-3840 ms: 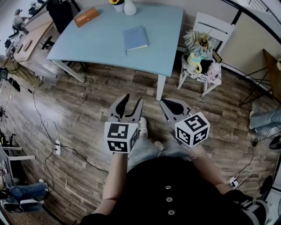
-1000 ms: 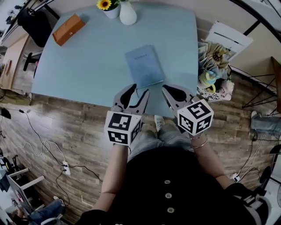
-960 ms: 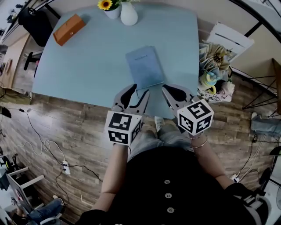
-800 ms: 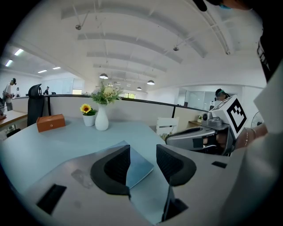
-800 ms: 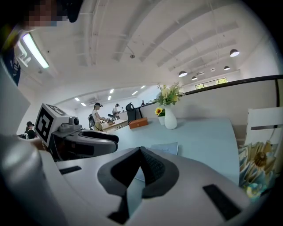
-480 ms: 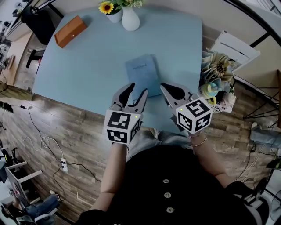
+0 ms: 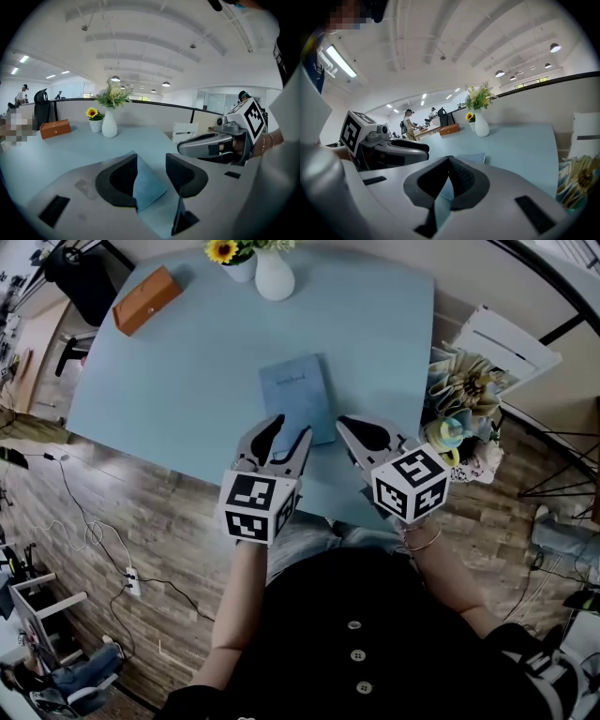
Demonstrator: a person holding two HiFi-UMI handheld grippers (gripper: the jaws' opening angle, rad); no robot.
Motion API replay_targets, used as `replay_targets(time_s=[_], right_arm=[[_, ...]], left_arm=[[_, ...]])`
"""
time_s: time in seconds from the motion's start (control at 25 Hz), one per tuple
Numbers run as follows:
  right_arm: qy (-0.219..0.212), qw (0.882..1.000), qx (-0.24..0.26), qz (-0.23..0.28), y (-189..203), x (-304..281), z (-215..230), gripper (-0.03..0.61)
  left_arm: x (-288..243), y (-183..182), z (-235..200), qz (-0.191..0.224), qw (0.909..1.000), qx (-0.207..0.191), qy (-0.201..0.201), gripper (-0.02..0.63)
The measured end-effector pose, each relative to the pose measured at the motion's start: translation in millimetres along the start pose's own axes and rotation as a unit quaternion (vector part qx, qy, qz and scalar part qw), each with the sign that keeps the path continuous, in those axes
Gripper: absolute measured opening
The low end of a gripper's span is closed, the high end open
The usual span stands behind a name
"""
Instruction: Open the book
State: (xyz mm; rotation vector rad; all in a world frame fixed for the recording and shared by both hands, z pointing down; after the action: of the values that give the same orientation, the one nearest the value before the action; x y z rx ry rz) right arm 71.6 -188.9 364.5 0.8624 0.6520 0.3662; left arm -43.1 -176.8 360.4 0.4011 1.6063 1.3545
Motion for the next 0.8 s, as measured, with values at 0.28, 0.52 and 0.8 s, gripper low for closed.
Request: replay_targets(time_s=[0.28,0.52,0.8], right_arm=[[-0.006,1.0,-0.011,0.003,4.9,2.0,4.4,0.002],[-0.007,1.0,-0.017,-0.002,13.3,-1.7,2.6,0.002],[-0.005,1.0,-0.012,-0.009,19.1,-9.2,-4.8,0.002]], left_arm=[[-0.7,1.3,7.9,-0.011,0.9998,-0.016,0.004,0.175],[0.3,5.1,4.5,-0.019,0.9996,-0.021,0.004,0.174],[0.1,8.2,1.4,-0.015,0.9995,-0.023,0.015,0.172]])
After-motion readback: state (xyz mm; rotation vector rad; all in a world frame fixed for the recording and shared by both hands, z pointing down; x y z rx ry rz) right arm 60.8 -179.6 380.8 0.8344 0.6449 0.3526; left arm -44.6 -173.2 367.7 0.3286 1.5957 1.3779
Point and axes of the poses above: the fingertips, and each gripper's own axes: x backward along the fingers, z to its right, y out of its underside, the point moved 4 cm from there along x, backward along the fingers, and after that the axes turned 13 degrees about -x, right-handed, at the moved point
